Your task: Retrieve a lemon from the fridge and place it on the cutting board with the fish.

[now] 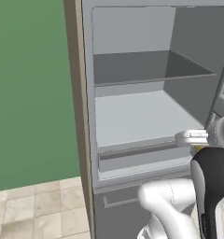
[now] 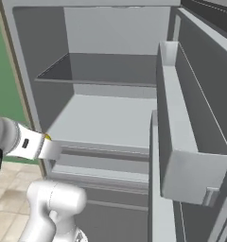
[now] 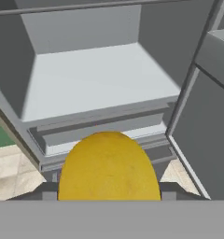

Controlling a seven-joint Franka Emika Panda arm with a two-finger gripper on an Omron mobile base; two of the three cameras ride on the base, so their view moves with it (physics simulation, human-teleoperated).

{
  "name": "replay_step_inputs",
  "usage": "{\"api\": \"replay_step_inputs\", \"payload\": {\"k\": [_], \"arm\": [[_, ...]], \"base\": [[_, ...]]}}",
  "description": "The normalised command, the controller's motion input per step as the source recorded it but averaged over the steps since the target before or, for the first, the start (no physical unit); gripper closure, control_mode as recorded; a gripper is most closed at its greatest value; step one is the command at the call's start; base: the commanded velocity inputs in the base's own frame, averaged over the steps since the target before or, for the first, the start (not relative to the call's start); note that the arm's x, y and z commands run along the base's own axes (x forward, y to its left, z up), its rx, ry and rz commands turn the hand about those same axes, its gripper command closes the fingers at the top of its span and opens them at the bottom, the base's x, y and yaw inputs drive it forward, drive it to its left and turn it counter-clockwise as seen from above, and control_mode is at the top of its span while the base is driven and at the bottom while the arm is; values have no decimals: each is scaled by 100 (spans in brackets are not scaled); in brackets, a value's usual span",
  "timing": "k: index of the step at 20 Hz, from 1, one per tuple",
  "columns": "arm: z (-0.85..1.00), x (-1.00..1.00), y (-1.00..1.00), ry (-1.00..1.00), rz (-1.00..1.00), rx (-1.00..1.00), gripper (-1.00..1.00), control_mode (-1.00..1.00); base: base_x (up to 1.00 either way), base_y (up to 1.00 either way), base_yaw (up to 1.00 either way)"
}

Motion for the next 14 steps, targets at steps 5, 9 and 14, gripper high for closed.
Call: {"api": "replay_step_inputs", "payload": {"k": [5, 9, 14], "arm": [[0, 0, 0, 0, 0, 0, 100, 100], [0, 0, 0, 0, 0, 0, 100, 100], [0, 0, 0, 0, 0, 0, 100, 100]], "base": [[-72, 0, -1], [-81, 0, -2], [-87, 0, -3]]}}
